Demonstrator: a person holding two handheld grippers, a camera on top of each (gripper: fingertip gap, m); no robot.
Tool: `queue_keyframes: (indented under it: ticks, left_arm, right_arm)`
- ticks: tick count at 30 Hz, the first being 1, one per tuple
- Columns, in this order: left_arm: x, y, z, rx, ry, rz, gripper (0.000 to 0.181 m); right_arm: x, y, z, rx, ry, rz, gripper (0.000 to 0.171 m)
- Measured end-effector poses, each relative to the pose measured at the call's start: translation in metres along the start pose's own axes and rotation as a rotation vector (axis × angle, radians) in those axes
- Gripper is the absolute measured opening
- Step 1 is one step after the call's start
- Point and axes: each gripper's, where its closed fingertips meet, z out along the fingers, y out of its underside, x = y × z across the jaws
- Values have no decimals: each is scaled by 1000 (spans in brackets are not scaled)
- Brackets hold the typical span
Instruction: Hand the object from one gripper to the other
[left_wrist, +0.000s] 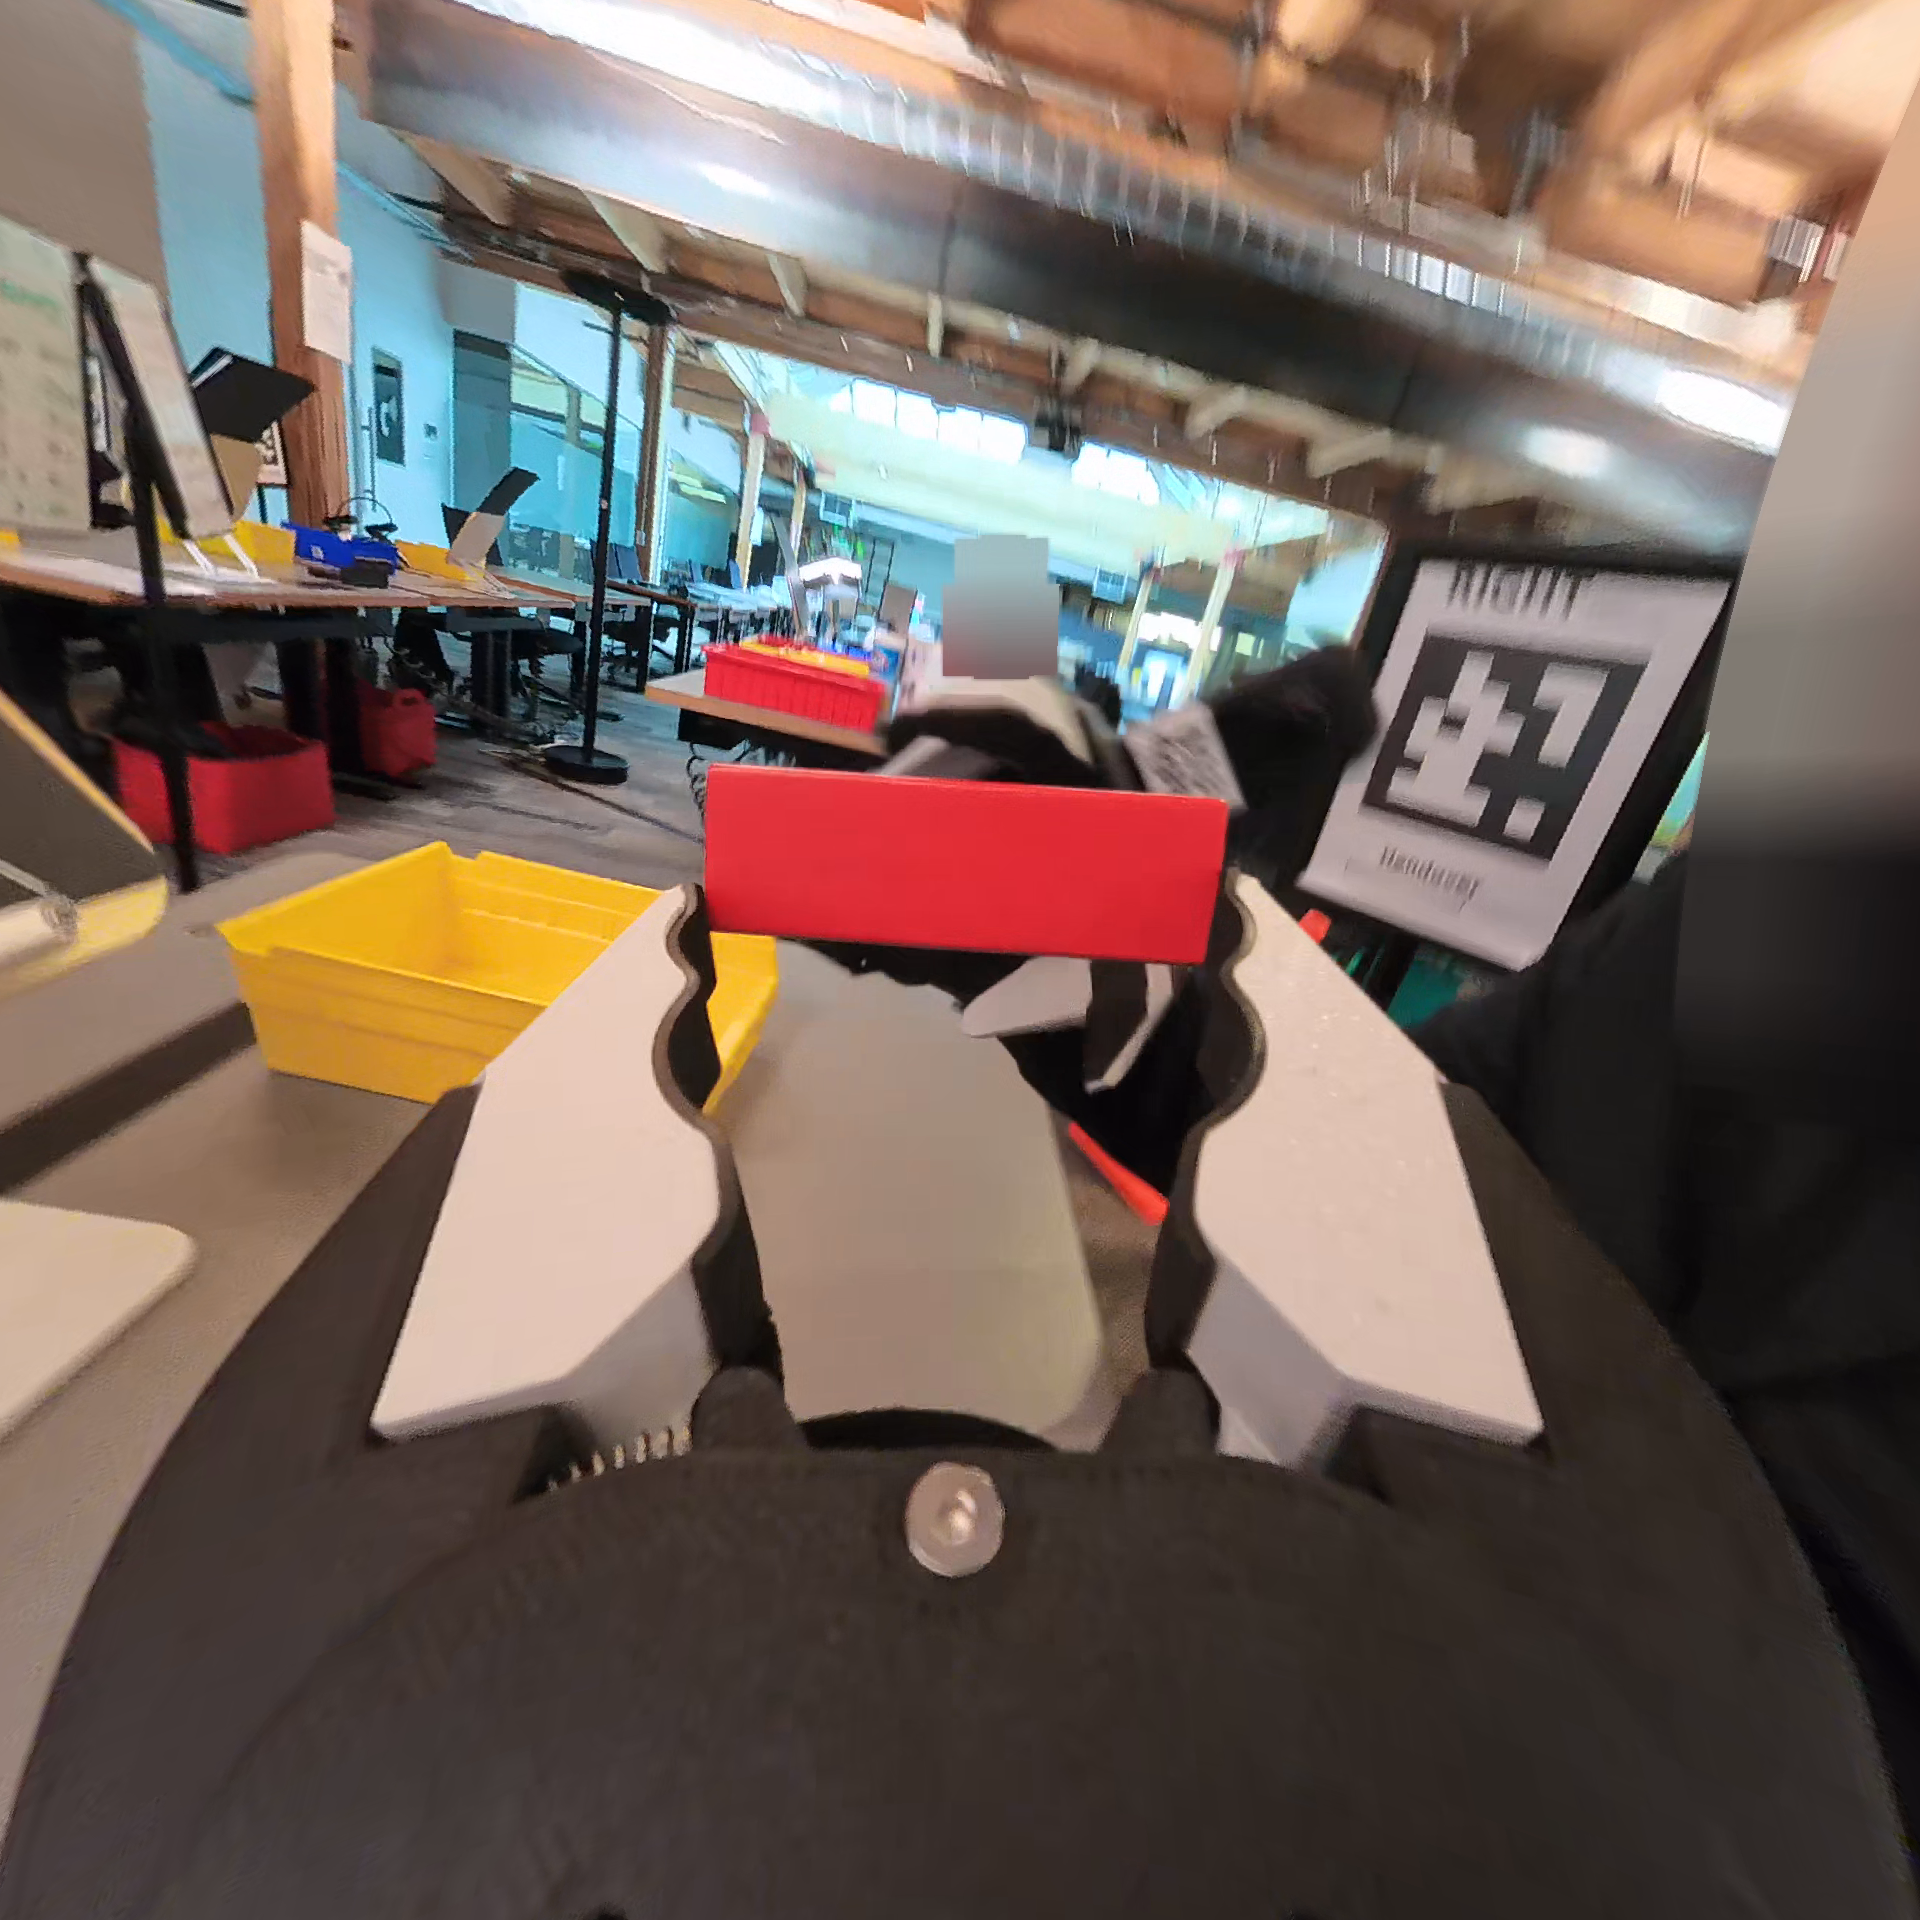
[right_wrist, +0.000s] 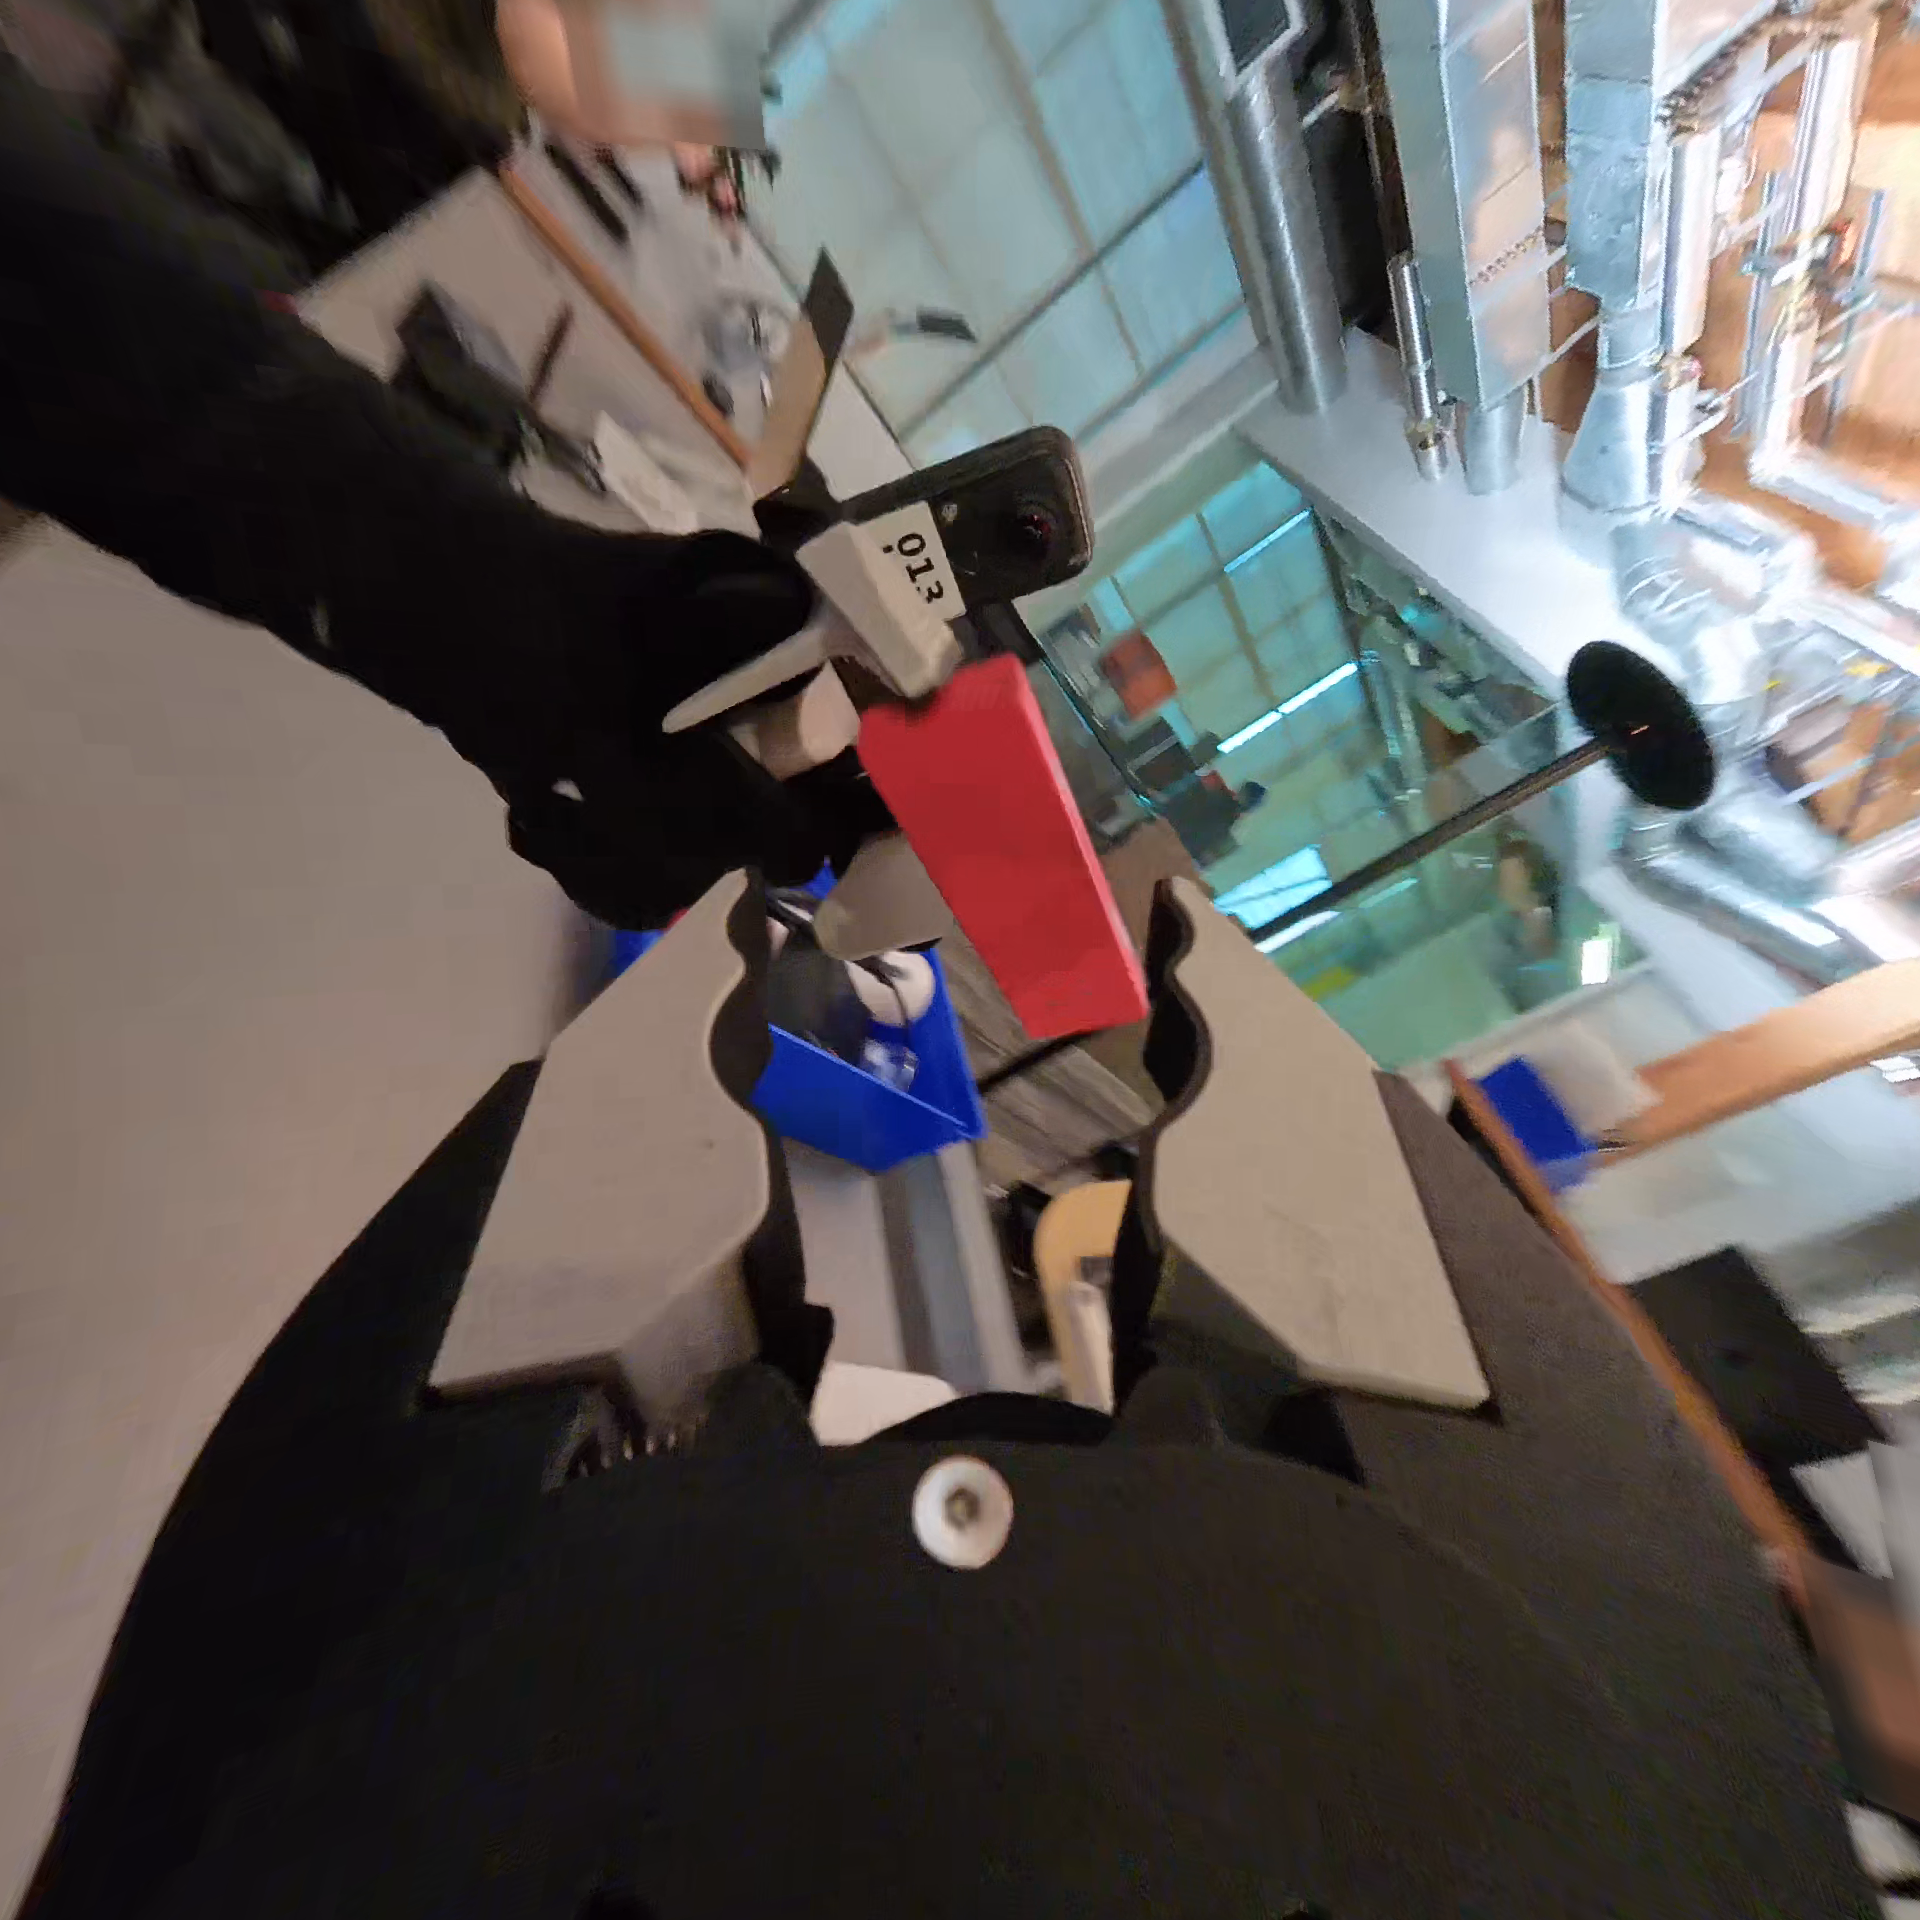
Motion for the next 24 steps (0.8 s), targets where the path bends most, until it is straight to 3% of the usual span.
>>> queue_keyframes:
  ticks: [5,12,21,23,24]
  left_arm:
    - [-13,3,-3,34,0,-112,94]
    - [-17,15,-1,17,55,-205,93]
    - [-21,13,-2,36,59,-223,95]
    - [-23,12,-1,9,26,-165,114]
    - [-22,11,-3,-2,7,-107,114]
  right_arm:
    - [-8,-4,13,-148,29,-278,50]
    - [-7,-4,15,-186,41,-347,29]
    - [-6,-2,15,-165,36,-262,29]
    - [0,-4,12,-128,45,-172,29]
    - [2,-4,10,-111,37,-109,29]
